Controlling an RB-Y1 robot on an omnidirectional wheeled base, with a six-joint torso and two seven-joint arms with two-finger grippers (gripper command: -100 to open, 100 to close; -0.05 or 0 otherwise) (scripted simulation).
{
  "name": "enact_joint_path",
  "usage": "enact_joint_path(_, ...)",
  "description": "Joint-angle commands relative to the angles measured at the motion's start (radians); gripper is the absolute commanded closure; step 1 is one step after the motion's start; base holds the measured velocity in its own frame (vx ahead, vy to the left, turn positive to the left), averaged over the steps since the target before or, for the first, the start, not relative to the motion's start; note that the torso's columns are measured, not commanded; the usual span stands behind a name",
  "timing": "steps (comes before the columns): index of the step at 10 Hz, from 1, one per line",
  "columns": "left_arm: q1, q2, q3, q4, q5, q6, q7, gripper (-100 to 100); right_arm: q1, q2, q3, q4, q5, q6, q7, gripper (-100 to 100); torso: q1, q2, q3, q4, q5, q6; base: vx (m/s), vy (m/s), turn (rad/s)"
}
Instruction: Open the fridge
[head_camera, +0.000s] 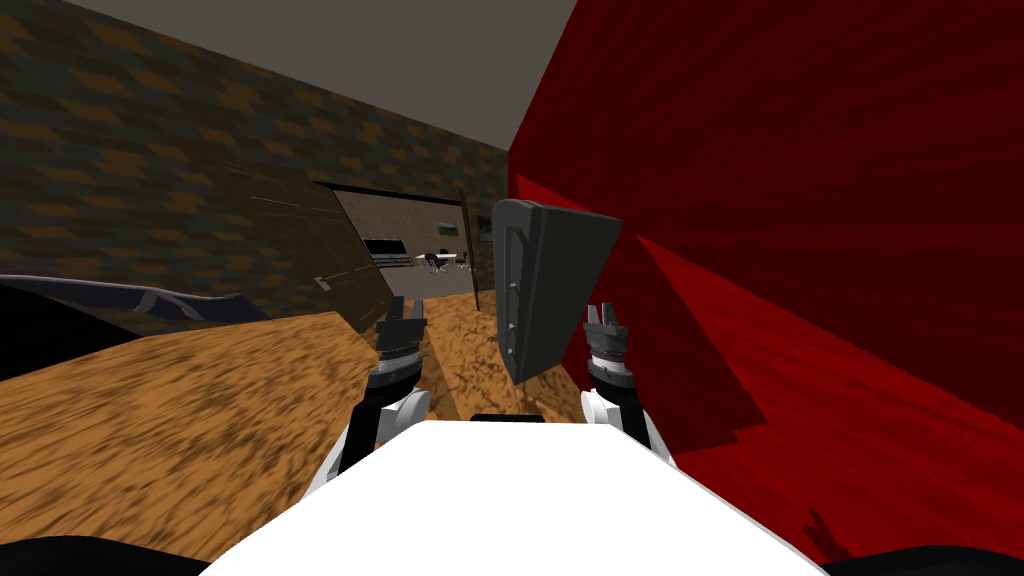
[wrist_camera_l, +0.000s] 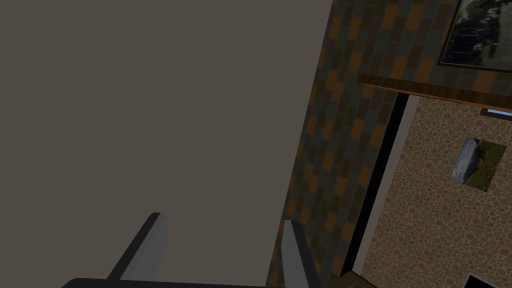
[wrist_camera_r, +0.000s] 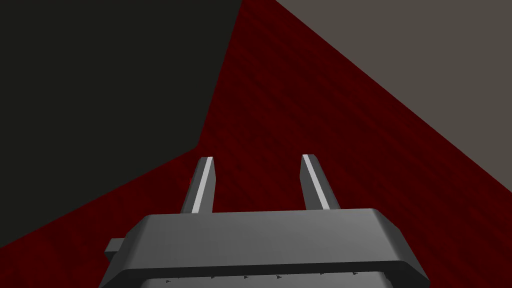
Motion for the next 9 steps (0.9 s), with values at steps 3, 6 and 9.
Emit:
enact_joint_path(3, 0.0, 0.0, 0.0, 0.0, 0.0, 0.0, 0.0, 0, 0.0, 0.0, 0.0, 0.0, 0.0, 0.0, 0.0, 0, 0.0, 0.222, -0.443, 0.221, 0.0, 0.0, 0.0, 0.0, 0.0)
enact_joint_path(6, 0.0, 0.0, 0.0, 0.0, 0.0, 0.0, 0.0, 0, -0.007, -0.099, -0.032, 0.015, 0.028, 0.0, 0.012, -100, 0.001, 0.338, -0.679, 0.338, 0.0, 0.0, 0.018, 0.02, -0.026)
enact_joint_path(9, 0.0, 0.0, 0.0, 0.0, 0.0, 0.0, 0.0, 0, -0.014, -0.179, -0.065, 0.028, 0.058, 0.0, 0.025, -100, 0.001, 0.342, -0.684, 0.342, 0.0, 0.0, 0.026, 0.041, -0.033)
